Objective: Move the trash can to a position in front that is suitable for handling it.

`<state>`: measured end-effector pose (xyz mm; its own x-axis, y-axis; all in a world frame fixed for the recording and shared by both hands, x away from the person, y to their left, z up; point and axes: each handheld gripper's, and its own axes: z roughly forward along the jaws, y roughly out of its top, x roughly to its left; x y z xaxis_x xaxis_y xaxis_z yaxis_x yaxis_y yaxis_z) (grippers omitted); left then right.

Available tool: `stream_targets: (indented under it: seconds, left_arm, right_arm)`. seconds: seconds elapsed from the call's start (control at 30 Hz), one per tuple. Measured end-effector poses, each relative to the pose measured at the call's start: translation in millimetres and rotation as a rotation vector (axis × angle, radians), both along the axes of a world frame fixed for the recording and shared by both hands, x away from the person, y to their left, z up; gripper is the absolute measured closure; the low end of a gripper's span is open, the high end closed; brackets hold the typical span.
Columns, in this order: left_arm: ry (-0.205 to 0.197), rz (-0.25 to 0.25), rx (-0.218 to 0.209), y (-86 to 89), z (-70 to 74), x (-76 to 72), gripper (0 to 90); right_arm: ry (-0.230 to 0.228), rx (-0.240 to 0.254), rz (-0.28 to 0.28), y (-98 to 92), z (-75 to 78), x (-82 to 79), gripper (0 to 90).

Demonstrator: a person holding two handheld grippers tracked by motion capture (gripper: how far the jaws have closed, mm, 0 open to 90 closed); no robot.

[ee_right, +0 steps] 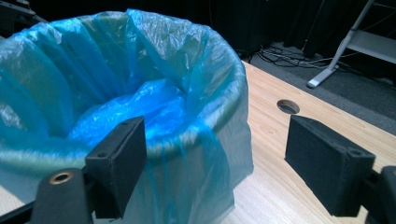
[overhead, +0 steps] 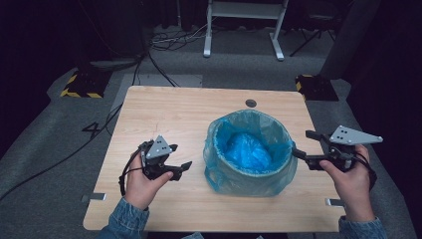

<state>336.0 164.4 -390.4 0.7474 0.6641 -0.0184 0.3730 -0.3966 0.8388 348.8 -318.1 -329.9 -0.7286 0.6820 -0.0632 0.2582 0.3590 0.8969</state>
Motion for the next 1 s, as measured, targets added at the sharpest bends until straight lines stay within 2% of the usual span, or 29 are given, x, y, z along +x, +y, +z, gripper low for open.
stream_targets:
  seconds: [0.23, 0.33, 0.4, 0.57, 0.77, 1.0]
  left_arm:
    - [0.013, 0.001, 0.012, 1.9, -3.8, -3.2, 25.6]
    - [0.013, 0.005, 0.011, 3.6, -5.2, -4.6, 25.6]
    - [0.015, 0.004, 0.012, 4.1, -5.9, -5.3, 25.6]
    - [0.021, -0.001, 0.007, 3.4, -9.4, -6.6, 25.6]
    - [0.027, -0.016, 0.007, 0.3, -12.6, -8.8, 25.6]
    - [0.032, -0.018, 0.020, 6.1, -15.9, -14.7, 25.4]
  right_arm:
    - [0.042, 0.004, 0.031, 16.8, -8.1, 15.3, 19.4]
    - [0.079, 0.030, 0.055, 27.1, -15.5, 20.0, 21.3]
    - [0.080, 0.024, 0.052, 32.2, -17.7, 20.6, 18.1]
    - [0.065, 0.004, 0.035, 38.8, -18.7, 18.8, 16.9]
    - [0.062, 0.006, 0.065, 58.6, -20.4, 14.2, 16.5]
    - [0.066, 0.000, 0.094, 83.8, -20.0, 6.5, 15.3]
